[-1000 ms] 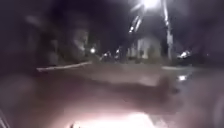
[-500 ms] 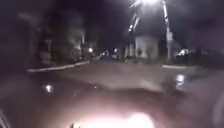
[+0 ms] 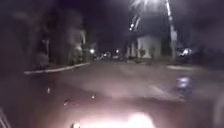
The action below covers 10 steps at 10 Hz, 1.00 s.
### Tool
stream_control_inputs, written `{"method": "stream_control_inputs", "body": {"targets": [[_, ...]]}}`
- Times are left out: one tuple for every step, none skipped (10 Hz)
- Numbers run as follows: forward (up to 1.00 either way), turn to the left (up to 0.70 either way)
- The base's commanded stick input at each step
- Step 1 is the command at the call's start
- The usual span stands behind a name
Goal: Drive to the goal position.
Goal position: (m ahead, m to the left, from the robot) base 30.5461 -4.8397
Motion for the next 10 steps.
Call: {"method": "stream_control_inputs", "body": {"targets": [[1.00, 0.16], [1.00, 0.27], [1.00, 0.08], [1.00, 0.00], [1.00, 0.00], [1.00, 0.00], [1.00, 0.00], [1.00, 0.00], [1.00, 0.00], [1.00, 0.00]]}}
